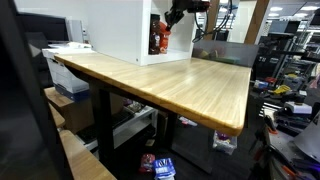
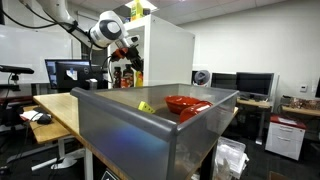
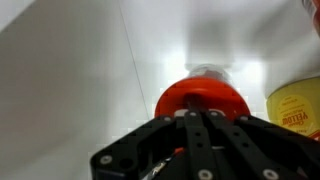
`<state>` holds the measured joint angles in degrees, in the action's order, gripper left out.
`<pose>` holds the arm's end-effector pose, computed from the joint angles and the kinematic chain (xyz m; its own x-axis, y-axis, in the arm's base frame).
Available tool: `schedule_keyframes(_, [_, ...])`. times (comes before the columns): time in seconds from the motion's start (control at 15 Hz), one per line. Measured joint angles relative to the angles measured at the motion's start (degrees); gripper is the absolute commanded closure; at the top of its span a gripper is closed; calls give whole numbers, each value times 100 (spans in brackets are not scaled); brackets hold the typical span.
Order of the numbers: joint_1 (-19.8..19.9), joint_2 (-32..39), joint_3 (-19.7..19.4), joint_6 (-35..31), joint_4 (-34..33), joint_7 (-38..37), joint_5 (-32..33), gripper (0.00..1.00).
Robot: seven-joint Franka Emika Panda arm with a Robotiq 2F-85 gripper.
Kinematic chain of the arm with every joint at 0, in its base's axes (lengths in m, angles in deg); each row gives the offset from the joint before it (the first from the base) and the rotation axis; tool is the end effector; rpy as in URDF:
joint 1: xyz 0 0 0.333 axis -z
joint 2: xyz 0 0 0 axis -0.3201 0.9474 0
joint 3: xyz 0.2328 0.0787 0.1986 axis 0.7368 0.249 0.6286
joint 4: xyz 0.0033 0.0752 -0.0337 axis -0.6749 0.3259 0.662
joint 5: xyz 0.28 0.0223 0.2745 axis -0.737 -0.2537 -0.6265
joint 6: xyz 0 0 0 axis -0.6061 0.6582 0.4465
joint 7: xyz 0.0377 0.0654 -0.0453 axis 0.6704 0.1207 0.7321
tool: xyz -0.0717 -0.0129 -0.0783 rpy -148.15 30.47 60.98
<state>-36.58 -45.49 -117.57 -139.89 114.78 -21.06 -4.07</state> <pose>0.6071 -0.0198 0.4921 0.8216 -0.0661 0.5662 -0.2038 -0.9617 0.1835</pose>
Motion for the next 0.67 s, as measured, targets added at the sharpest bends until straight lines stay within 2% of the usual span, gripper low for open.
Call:
schedule_keyframes(0.07, [-42, -100, -14, 56, 68, -1, 116, 100])
schedule_keyframes(0.2, [521, -440, 647, 222, 248, -224, 642, 100])
schedule_keyframes(0.33, [1289, -713, 1456, 254, 411, -368, 893, 100])
schedule_keyframes(0.4, [1942, -908, 2114, 264, 551, -381, 927, 100])
schedule_keyframes(0.53, [2584, -1090, 2746, 264, 711, -381, 927, 100])
schedule_keyframes(0.67, [3413, -1257, 3551, 264, 911, -381, 899, 100])
